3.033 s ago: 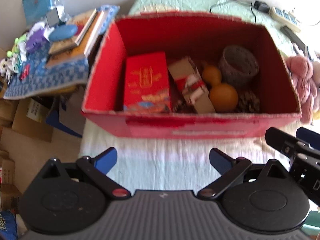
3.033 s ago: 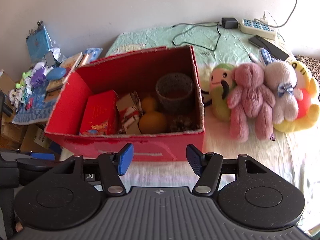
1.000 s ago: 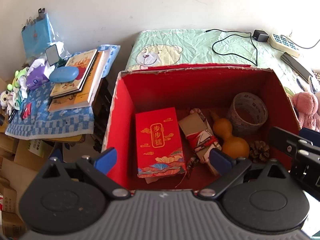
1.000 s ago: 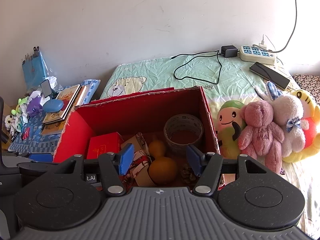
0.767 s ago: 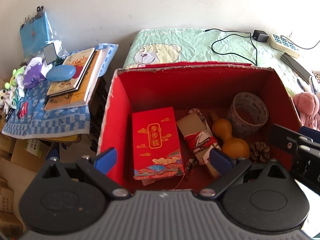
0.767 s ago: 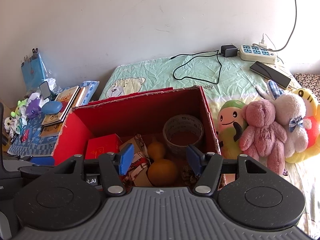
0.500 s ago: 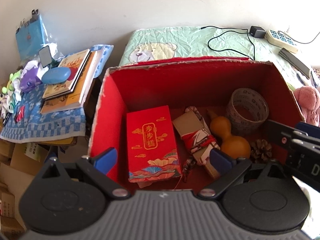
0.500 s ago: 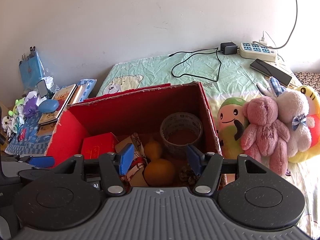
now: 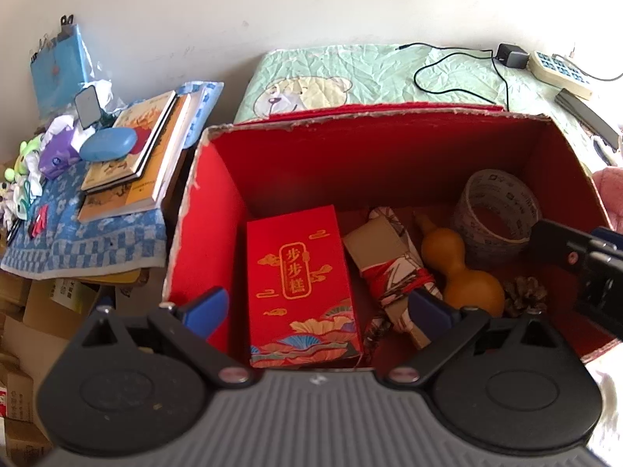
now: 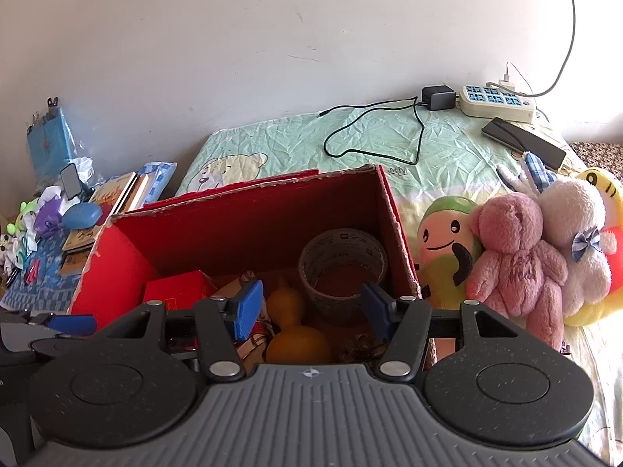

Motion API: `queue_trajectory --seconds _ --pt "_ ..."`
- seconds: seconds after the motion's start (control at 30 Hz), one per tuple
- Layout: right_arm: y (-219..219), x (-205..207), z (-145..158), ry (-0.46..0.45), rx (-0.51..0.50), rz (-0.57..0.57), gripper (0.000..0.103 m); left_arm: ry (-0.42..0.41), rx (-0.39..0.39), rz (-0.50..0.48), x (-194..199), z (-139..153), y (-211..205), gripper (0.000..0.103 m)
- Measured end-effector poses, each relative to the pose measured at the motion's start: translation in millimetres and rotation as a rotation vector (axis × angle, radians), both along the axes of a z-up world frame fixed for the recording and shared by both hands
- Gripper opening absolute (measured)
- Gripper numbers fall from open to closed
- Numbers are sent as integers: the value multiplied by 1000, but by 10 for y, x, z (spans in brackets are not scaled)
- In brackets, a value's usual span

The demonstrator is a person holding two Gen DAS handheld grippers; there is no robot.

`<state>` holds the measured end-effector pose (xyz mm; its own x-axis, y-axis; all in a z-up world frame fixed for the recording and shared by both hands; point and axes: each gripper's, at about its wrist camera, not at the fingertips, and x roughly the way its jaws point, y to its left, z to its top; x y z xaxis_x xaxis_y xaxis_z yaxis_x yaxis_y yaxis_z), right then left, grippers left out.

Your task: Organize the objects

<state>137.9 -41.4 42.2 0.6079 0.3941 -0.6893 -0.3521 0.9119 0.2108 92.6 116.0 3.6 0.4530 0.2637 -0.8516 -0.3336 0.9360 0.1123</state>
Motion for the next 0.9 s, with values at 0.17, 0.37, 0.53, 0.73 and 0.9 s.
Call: queue_trajectory --seconds 0.17,0.37,0.53,0.73,0.9 --pt "9 26 -23 3 -2 7 58 4 3 2 24 -21 17 99" --pt "13 38 -36 3 -4 18 57 2 -2 -6 40 -31 9 99" --pt "26 49 -48 -1 -11 24 55 -3 -7 -12 47 -32 5 99" --pt "25 47 -49 1 -13 31 55 -2 -21 -10 42 -33 9 99" --pt "29 37 -38 -7 -22 33 55 -18 -17 -20 11 11 -17 100"
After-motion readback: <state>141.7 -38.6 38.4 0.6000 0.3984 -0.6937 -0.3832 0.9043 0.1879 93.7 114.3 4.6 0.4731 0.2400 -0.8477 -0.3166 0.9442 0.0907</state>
